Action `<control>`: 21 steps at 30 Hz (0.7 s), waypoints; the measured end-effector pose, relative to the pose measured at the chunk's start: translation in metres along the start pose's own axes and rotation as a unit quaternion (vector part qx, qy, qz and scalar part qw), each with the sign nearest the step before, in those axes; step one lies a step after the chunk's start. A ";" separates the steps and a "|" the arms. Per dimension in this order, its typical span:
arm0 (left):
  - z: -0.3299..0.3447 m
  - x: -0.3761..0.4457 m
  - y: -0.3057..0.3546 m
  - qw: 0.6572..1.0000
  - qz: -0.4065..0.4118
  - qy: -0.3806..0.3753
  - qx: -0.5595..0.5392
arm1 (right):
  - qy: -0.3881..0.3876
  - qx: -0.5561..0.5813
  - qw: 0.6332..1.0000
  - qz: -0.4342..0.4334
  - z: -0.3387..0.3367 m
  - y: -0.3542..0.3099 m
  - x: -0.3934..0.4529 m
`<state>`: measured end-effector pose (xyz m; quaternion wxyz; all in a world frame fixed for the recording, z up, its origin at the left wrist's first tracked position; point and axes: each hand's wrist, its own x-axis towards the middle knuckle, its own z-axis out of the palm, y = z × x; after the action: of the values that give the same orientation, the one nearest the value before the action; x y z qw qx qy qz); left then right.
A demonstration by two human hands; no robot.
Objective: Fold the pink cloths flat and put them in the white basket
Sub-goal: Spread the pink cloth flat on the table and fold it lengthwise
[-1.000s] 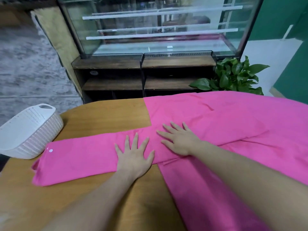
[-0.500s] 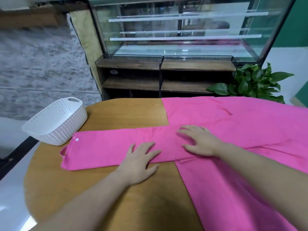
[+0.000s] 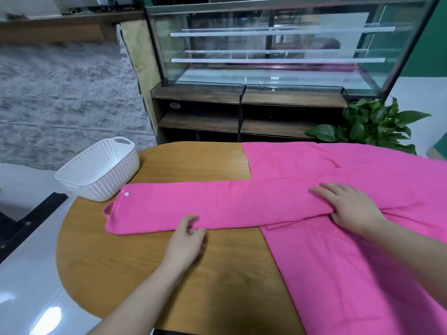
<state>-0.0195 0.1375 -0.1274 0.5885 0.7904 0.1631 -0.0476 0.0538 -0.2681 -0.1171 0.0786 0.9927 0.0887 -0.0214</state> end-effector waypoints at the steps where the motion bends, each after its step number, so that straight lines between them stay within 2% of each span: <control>1: 0.007 0.000 0.003 0.996 -0.020 -0.006 -0.092 | 0.015 0.001 0.999 0.033 0.002 0.002 -0.002; 3: 0.020 -0.001 0.011 0.972 -0.030 -0.001 -0.233 | 0.012 -0.018 0.997 0.078 0.005 0.008 -0.008; 5: 0.030 0.004 0.013 0.935 -0.032 0.038 -0.352 | 0.029 -0.044 0.995 0.084 0.006 0.013 -0.014; 8: 0.035 0.015 0.010 0.895 -0.034 0.112 -0.430 | 0.081 -0.049 0.994 0.057 0.004 0.018 -0.025; 10: 0.036 0.023 0.012 0.906 -0.031 0.153 -0.394 | 0.126 -0.065 0.990 0.013 0.006 0.019 -0.033; 12: 0.036 0.031 0.019 0.940 -0.022 0.177 -0.290 | 0.163 -0.089 0.982 -0.037 0.004 0.014 -0.043; 15: 0.037 0.043 0.035 0.984 0.014 0.147 -0.101 | 0.186 -0.092 0.974 -0.086 0.000 0.003 -0.056; 18: 0.039 0.058 0.048 0.992 0.066 0.105 -0.017 | 0.176 -0.082 0.969 -0.154 -0.001 -0.008 -0.065; 21: 0.044 0.072 0.062 0.988 0.128 0.068 0.057 | 0.114 -0.069 0.971 -0.196 -0.009 -0.027 -0.070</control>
<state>0.0734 0.0949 -0.1031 0.5310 0.8387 0.0973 0.0722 -0.0201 -0.2523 -0.1089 0.1305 0.9441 0.2913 0.0831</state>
